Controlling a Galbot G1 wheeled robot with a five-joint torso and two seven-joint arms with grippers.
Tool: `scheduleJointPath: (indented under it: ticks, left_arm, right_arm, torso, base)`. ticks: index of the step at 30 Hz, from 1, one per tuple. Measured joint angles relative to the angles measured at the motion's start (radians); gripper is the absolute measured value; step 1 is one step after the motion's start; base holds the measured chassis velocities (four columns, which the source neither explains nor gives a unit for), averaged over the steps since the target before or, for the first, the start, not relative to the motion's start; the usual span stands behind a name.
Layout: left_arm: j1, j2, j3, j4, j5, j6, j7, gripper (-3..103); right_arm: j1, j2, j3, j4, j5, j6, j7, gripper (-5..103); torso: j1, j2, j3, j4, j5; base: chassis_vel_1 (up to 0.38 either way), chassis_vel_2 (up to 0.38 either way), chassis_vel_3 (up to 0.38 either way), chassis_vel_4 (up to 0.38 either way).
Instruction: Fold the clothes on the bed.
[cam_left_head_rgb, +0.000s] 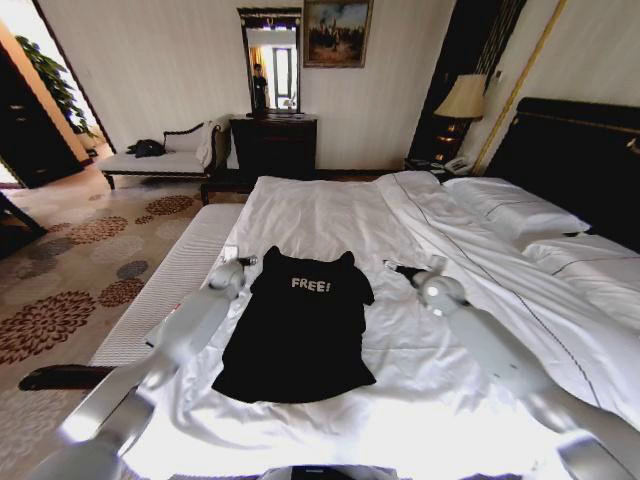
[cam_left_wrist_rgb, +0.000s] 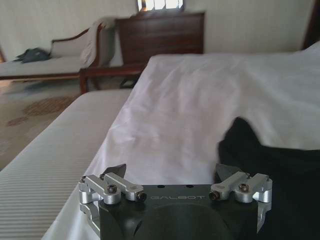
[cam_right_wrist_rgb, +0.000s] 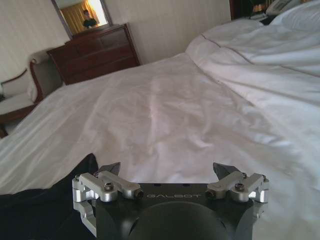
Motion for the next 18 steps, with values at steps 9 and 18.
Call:
scheduleJointPath:
  ticks: [9,18]
  left_arm:
    - [0.271,0.135,-0.141,-0.237,-0.021,-0.052,0.055,100]
    - [0.521,0.175,-0.300,-0.444,-0.037,-0.080,0.068,100]
  right_arm:
    - [-0.421,-0.016,0.316,0.237,-0.063,0.003,-0.063,100]
    - [-0.690,0.046,0.474,0.350,-0.194,0.065,-0.148,100]
  torso:
    - [0.000,0.000,0.000,0.0008,0.0007]
    - [0.000,0.000,0.000,0.0004,0.0009]
  base:
    - [0.000,0.000,0.000,0.000]
    - [0.000,0.000,0.000,0.000]
